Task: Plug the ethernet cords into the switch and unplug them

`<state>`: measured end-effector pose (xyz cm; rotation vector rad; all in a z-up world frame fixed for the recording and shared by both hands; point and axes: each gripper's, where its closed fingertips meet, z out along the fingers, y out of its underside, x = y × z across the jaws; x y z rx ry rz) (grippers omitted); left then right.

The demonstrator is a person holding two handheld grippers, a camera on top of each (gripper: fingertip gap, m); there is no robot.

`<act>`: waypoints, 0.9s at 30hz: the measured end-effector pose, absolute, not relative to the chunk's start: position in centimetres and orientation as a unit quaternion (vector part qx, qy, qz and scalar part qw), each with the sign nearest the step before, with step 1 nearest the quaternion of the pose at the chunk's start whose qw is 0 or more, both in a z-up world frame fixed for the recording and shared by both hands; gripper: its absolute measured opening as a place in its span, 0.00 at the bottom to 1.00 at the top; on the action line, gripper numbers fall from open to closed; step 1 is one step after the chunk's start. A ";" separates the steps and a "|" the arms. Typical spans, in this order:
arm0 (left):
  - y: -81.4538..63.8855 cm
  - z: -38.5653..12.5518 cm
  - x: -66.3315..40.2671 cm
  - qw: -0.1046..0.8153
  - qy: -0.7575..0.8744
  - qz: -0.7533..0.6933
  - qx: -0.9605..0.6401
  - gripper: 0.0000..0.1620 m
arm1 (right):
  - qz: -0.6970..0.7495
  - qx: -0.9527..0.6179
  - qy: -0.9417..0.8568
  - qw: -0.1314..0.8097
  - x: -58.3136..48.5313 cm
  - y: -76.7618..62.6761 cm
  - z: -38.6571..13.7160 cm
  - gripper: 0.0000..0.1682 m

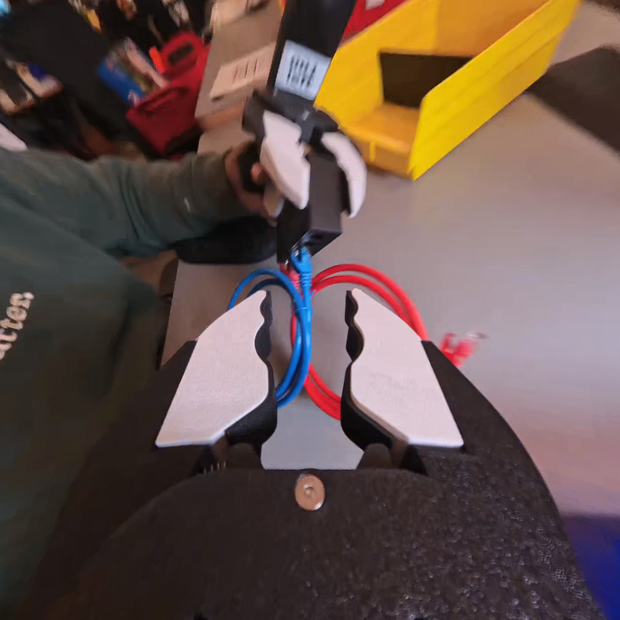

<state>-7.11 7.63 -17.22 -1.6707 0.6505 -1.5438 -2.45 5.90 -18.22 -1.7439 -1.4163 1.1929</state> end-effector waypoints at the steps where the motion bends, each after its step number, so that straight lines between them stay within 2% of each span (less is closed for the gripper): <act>1: 7.5 -17.2 -6.9 0.379 0.257 -0.604 -0.653 0.18 | 0.436 -0.659 -0.543 0.284 -3.4 4.9 -19.7 0.25; 3: 7.2 -17.2 -6.5 0.381 0.267 -0.599 -0.652 0.18 | 0.437 -0.659 -0.549 0.270 -4.9 3.8 -21.4 0.23; 7: 6.5 -16.9 -5.7 0.385 0.278 -0.598 -0.645 0.18 | 0.469 -0.663 -0.543 0.211 -6.1 3.1 -22.5 0.13; 10: 6.2 -16.9 -5.5 0.380 0.281 -0.602 -0.643 0.18 | 0.483 -0.647 -0.554 0.202 -6.4 2.5 -22.6 0.07; 13: 5.5 -16.8 -5.3 0.373 0.312 -0.598 -0.637 0.18 | 0.503 -0.636 -0.553 0.191 -5.9 2.2 -22.0 0.06; 15: 4.9 -17.3 -5.5 0.367 0.351 -0.578 -0.639 0.26 | 0.513 -0.634 -0.545 0.196 -5.5 2.4 -21.5 0.06; 17: 4.0 -18.1 -5.4 0.345 0.388 -0.567 -0.640 0.29 | 0.535 -0.627 -0.533 0.192 -5.0 2.6 -20.8 0.06; 20: 4.1 -19.1 -5.0 0.352 0.405 -0.538 -0.650 0.20 | 0.524 -0.627 -0.545 0.189 -4.3 2.7 -21.1 0.06; 27: 4.9 -18.1 -5.2 0.360 0.355 -0.556 -0.660 0.19 | 0.540 -0.617 -0.518 0.243 -4.8 3.6 -20.1 0.10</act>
